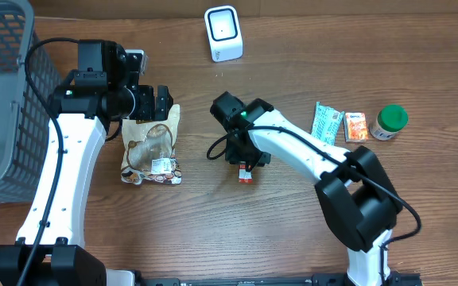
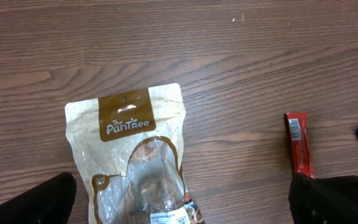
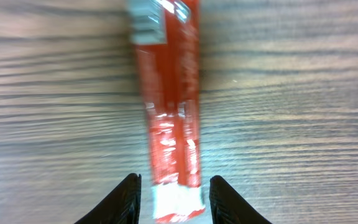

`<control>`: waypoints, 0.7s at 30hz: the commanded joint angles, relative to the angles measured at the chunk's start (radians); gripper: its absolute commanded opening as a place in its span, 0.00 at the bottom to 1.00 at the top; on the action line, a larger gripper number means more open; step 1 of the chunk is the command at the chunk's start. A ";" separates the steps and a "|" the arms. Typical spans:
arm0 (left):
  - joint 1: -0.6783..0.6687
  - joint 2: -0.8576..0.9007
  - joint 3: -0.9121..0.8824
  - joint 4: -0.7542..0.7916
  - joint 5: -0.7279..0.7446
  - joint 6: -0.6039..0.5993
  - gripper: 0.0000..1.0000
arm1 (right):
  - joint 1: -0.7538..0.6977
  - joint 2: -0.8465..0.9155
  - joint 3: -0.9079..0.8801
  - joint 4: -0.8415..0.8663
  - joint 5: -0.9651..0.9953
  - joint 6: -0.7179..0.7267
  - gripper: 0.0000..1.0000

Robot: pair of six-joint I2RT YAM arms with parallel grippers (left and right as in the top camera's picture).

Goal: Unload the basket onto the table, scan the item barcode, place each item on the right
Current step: 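Lift the red snack stick and rotate it in the right gripper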

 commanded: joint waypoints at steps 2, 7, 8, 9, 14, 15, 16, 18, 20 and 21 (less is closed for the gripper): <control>0.000 0.009 0.008 0.004 0.009 -0.010 1.00 | 0.019 -0.058 0.023 -0.009 -0.005 -0.027 0.36; 0.000 0.009 0.008 0.004 0.009 -0.010 1.00 | 0.052 -0.045 -0.016 0.018 -0.004 -0.047 0.36; 0.000 0.009 0.008 0.004 0.009 -0.010 1.00 | 0.058 -0.041 -0.025 0.030 -0.004 -0.056 0.36; 0.000 0.009 0.008 0.004 0.009 -0.010 1.00 | 0.064 -0.035 -0.033 0.037 0.004 -0.057 0.36; 0.000 0.009 0.008 0.004 0.009 -0.010 1.00 | 0.074 -0.026 -0.057 0.040 0.063 -0.057 0.36; 0.000 0.009 0.008 0.004 0.009 -0.010 1.00 | 0.074 -0.026 -0.059 0.039 0.076 -0.057 0.37; 0.000 0.009 0.008 0.004 0.009 -0.010 1.00 | 0.074 -0.026 -0.061 0.040 0.086 -0.057 0.37; 0.000 0.009 0.008 0.004 0.009 -0.010 1.00 | 0.074 -0.025 -0.062 0.040 0.085 -0.057 0.37; 0.000 0.009 0.008 0.004 0.009 -0.010 1.00 | 0.075 -0.025 -0.062 0.040 0.085 -0.057 0.37; 0.000 0.009 0.008 0.004 0.009 -0.010 1.00 | 0.075 -0.025 -0.062 0.040 0.085 -0.057 0.37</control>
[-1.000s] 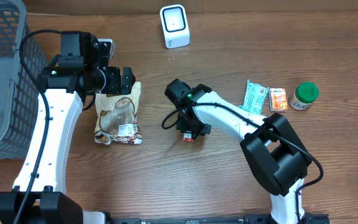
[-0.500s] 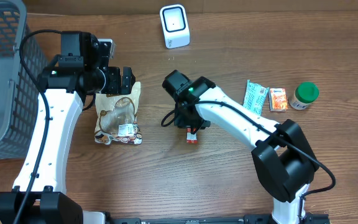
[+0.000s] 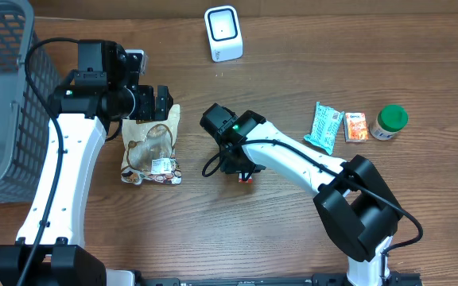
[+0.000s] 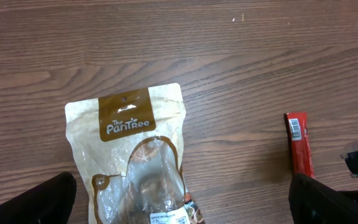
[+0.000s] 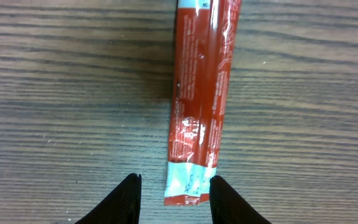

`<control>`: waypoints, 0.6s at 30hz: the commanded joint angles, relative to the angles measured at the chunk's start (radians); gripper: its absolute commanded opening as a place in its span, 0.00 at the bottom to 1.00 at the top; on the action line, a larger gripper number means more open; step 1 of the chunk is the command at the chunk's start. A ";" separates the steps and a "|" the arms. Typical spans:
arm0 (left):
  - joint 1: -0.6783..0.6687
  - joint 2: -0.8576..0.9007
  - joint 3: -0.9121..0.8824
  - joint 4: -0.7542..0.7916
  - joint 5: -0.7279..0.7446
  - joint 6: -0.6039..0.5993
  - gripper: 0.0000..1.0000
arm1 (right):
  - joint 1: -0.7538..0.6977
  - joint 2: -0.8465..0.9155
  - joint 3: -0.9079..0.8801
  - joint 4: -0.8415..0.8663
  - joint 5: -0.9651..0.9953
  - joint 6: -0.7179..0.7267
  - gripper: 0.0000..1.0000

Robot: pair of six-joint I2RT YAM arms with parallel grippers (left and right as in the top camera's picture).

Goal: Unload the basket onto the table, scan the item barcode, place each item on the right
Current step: 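Lift the red snack stick and rotate it in the right gripper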

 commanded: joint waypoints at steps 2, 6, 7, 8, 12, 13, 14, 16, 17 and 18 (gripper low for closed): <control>0.000 0.009 0.008 0.004 0.008 -0.011 1.00 | 0.000 0.011 -0.007 0.005 0.028 -0.004 0.37; 0.000 0.009 0.008 0.004 0.008 -0.011 1.00 | 0.000 0.027 -0.008 0.005 0.025 -0.004 0.37; 0.000 0.009 0.008 0.004 0.008 -0.011 1.00 | 0.000 0.034 -0.008 0.005 0.024 -0.004 0.37; 0.000 0.009 0.008 0.004 0.008 -0.011 1.00 | 0.000 0.039 -0.008 0.005 0.024 -0.004 0.37; 0.000 0.009 0.008 0.004 0.008 -0.011 1.00 | 0.000 0.071 -0.008 0.010 0.024 -0.004 0.37; 0.000 0.009 0.008 0.004 0.008 -0.011 1.00 | 0.000 0.082 -0.008 0.012 0.024 -0.004 0.37; 0.000 0.009 0.008 0.004 0.008 -0.011 1.00 | 0.000 0.088 -0.009 0.013 0.025 -0.004 0.37; 0.000 0.009 0.008 0.004 0.008 -0.011 1.00 | 0.000 0.098 -0.019 0.031 0.025 -0.004 0.37; 0.000 0.009 0.008 0.004 0.008 -0.011 1.00 | 0.000 0.100 -0.030 0.047 0.025 -0.004 0.37; 0.000 0.009 0.008 0.004 0.008 -0.011 1.00 | 0.000 0.100 -0.042 0.062 0.025 -0.004 0.37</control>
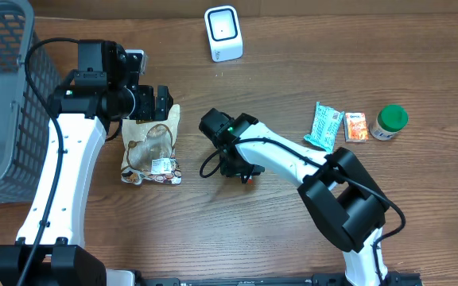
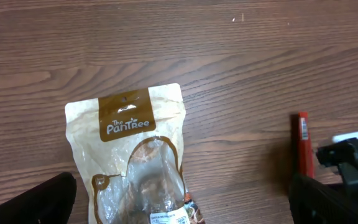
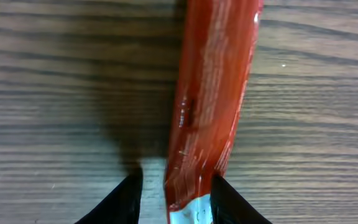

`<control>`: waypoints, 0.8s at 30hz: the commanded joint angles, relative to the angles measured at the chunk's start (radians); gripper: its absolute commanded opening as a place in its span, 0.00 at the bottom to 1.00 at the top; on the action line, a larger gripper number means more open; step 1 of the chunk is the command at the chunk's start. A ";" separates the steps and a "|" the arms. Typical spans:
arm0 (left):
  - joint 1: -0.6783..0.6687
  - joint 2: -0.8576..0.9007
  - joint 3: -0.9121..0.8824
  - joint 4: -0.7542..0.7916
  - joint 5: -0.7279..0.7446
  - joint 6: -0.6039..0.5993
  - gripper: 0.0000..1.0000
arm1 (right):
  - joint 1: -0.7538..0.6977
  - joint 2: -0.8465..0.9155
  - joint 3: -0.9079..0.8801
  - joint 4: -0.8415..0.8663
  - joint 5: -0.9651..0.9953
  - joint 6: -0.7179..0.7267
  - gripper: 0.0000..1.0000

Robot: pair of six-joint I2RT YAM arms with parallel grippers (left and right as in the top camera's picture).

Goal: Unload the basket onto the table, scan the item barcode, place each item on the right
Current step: 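Lift the red snack stick and rotate it in the right gripper, then carry the red snack stick up to the white scanner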

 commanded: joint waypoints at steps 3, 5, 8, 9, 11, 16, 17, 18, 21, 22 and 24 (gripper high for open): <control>0.000 0.009 0.008 0.004 0.008 -0.011 1.00 | 0.000 0.017 -0.053 0.044 0.011 -0.003 0.30; 0.000 0.009 0.008 0.004 0.008 -0.011 1.00 | 0.000 0.017 -0.054 0.043 0.011 -0.003 0.24; 0.000 0.009 0.008 0.004 0.008 -0.011 1.00 | 0.000 0.017 -0.054 0.043 0.011 -0.004 0.17; 0.000 0.009 0.008 0.004 0.008 -0.011 1.00 | 0.000 0.017 -0.054 0.043 0.011 -0.003 0.17; 0.000 0.009 0.008 0.004 0.008 -0.011 1.00 | 0.000 0.017 -0.054 0.043 0.011 -0.003 0.16; 0.000 0.009 0.008 0.004 0.008 -0.011 1.00 | 0.000 0.017 -0.053 0.042 0.007 -0.004 0.17; 0.000 0.009 0.008 0.004 0.008 -0.011 1.00 | 0.000 0.017 -0.053 0.042 0.006 -0.004 0.18; 0.000 0.009 0.008 0.004 0.008 -0.011 1.00 | 0.000 0.017 -0.053 0.041 0.003 -0.004 0.18; 0.000 0.009 0.008 0.004 0.008 -0.011 1.00 | 0.000 0.017 -0.053 0.041 0.003 -0.003 0.17; 0.000 0.009 0.008 0.004 0.008 -0.011 1.00 | 0.000 0.017 -0.053 0.041 0.003 -0.003 0.14; 0.000 0.009 0.008 0.004 0.008 -0.011 1.00 | -0.002 0.017 -0.053 0.042 0.003 -0.003 0.04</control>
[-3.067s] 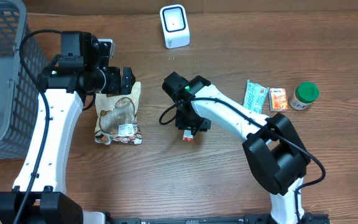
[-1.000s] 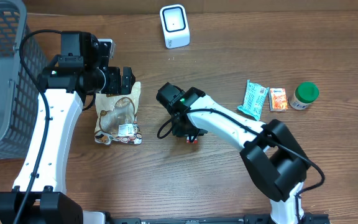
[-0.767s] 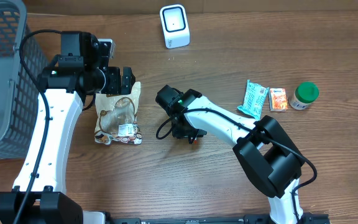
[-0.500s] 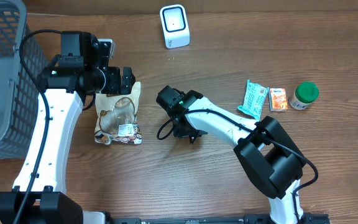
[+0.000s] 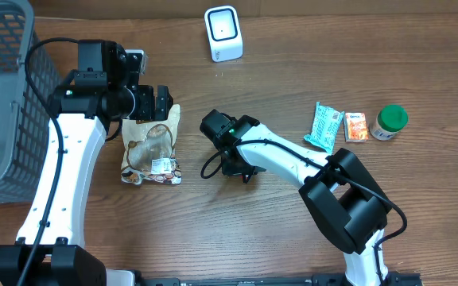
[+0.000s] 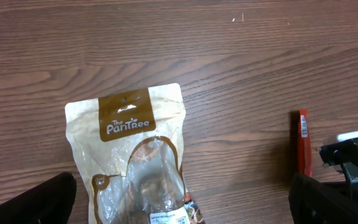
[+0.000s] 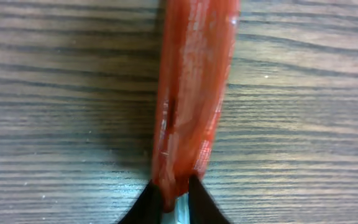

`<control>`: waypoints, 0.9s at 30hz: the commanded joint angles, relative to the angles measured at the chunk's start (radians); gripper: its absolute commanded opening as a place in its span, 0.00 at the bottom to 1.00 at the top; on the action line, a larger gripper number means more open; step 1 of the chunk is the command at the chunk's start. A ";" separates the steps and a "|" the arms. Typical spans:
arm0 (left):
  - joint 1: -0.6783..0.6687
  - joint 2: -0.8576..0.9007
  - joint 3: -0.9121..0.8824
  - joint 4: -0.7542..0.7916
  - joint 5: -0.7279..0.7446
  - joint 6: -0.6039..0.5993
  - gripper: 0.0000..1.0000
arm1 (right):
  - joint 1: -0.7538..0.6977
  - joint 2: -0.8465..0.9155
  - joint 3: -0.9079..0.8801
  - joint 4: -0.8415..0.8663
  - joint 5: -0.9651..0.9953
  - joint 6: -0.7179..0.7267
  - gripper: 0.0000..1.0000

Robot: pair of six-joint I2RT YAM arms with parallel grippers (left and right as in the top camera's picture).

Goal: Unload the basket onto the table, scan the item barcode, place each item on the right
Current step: 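Carry the red snack stick up to the white scanner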

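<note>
A thin red snack bar point(image 7: 191, 93) lies on the wood table, its near end pinched between the black fingertips of my right gripper point(image 7: 173, 199), which is shut on it. In the left wrist view the bar point(image 6: 302, 146) shows edge-on with a barcode label at its far end. Overhead, the right gripper point(image 5: 241, 169) covers the bar at the table's middle. The white barcode scanner point(image 5: 223, 32) stands at the far edge. My left gripper point(image 6: 182, 205) hangs open above a brown PanTree snack pouch point(image 6: 132, 155), its fingers point(image 6: 33, 199) wide apart.
A grey mesh basket point(image 5: 2, 95) stands at the far left. On the right lie a teal wrapper point(image 5: 326, 125), a small orange packet point(image 5: 356, 126) and a green-lidded jar point(image 5: 389, 121). The pouch point(image 5: 152, 147) lies left of centre.
My right gripper's fingers, then apart on either side of the bar's near end, are now shut on it. The bar stands pinched on edge. The left arm has not moved.
My right gripper was open above the flat red bar, its fingers straddling the near end. It then sat lower, and the bar tipped onto its edge between the fingers. Now the fingers are shut on it. The left gripper stayed open over the pouch throughout.
</note>
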 commanded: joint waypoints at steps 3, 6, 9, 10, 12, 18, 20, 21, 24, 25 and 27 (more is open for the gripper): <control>0.000 0.009 0.008 0.004 0.008 -0.011 1.00 | -0.007 0.027 -0.032 0.020 -0.030 0.003 0.04; 0.000 0.009 0.008 0.004 0.008 -0.011 1.00 | -0.011 0.027 -0.032 0.019 -0.030 0.004 0.04; 0.000 0.009 0.008 0.004 0.008 -0.011 1.00 | -0.015 0.027 -0.032 0.018 -0.037 0.003 0.04; 0.000 0.009 0.008 0.004 0.008 -0.011 1.00 | -0.015 0.027 -0.032 0.018 -0.039 0.003 0.04; 0.000 0.009 0.008 0.004 0.008 -0.011 1.00 | -0.015 0.027 -0.032 0.019 -0.054 0.003 0.04; 0.000 0.009 0.008 0.004 0.008 -0.011 1.00 | -0.015 0.027 -0.032 0.020 -0.057 0.003 0.04; 0.000 0.009 0.008 0.004 0.008 -0.011 0.99 | -0.015 0.027 -0.032 0.029 -0.057 0.003 0.04; 0.000 0.009 0.008 0.004 0.008 -0.011 1.00 | -0.015 0.027 -0.032 0.030 -0.057 0.003 0.04; 0.000 0.009 0.008 0.004 0.008 -0.011 1.00 | -0.016 0.026 -0.031 0.029 -0.058 -0.018 0.04; 0.000 0.009 0.008 0.004 0.008 -0.011 1.00 | -0.017 0.024 -0.027 0.026 -0.058 -0.037 0.04; 0.000 0.009 0.008 0.004 0.008 -0.011 1.00 | -0.023 0.011 -0.014 0.020 -0.062 -0.071 0.04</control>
